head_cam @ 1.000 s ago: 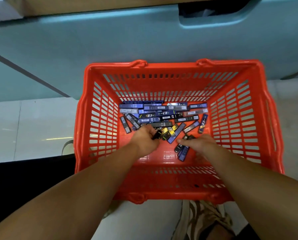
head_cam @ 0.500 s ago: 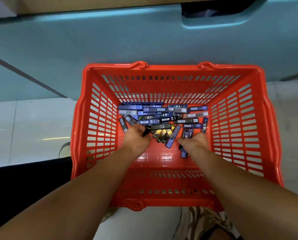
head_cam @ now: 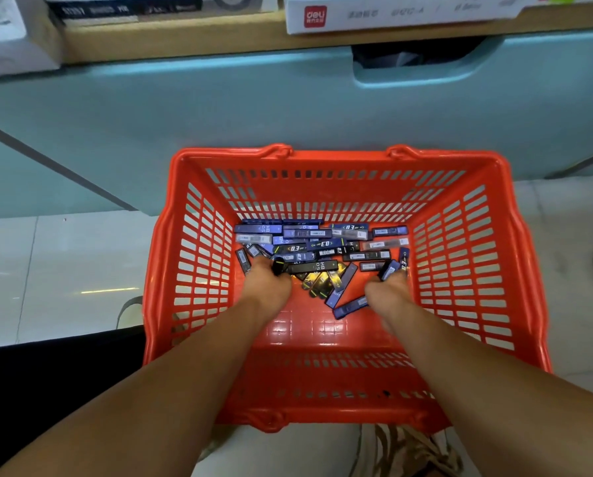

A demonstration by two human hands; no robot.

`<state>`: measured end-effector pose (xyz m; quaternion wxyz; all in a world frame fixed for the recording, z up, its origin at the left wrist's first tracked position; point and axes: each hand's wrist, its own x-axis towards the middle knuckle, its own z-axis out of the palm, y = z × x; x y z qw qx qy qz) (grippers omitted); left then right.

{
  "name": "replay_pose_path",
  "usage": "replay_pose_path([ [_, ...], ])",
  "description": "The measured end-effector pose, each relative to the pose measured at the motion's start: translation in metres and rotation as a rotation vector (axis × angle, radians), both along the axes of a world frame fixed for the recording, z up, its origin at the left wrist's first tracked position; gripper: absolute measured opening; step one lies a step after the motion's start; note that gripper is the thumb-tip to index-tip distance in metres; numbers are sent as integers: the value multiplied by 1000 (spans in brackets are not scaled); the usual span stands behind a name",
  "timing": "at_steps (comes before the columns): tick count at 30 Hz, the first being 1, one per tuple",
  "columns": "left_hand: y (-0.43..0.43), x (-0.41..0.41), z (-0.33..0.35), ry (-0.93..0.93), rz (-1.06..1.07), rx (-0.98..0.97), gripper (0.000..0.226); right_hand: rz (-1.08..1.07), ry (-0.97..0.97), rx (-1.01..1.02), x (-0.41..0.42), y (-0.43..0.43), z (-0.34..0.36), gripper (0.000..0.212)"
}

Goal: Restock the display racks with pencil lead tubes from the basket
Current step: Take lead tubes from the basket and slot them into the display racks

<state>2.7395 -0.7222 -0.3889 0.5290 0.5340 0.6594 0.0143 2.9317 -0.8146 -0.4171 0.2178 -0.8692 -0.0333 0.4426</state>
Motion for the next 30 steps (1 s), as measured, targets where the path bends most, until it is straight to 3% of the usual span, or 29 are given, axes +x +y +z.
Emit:
replay_pose_path([
  [3, 16, 1, -7, 139, -79, 100, 28, 48, -44, 101, 4, 10, 8, 44],
  [5, 28, 0, -12, 236, -234, 190, 44, 259, -87, 187, 8, 21, 20, 33],
  [7, 38, 0, -12, 315, -394, 214, 72, 619, -112, 203, 14, 27, 27, 22],
  [8, 43, 0, -12, 352, -453, 203, 88, 841, -142, 152, 17, 28, 27, 25],
  [10, 48, -2, -13, 416, -537, 161, 118, 1246, -208, -3, 17, 25, 22, 52],
  [13, 50, -8, -16, 456, -615, 81, 133, 1516, -302, -138, 8, 12, 8, 84],
  [16, 49, -11, -20, 505, -642, 143, 118, 1502, -405, -56, 4, -1, -8, 80],
  [21, 46, -16, -33, 477, -639, 269, 92, 1299, -376, -58, 13, 3, -7, 78],
  [30, 44, -22, -35, 422, -631, 299, 70, 1130, -476, -35, 27, 4, 8, 53],
])
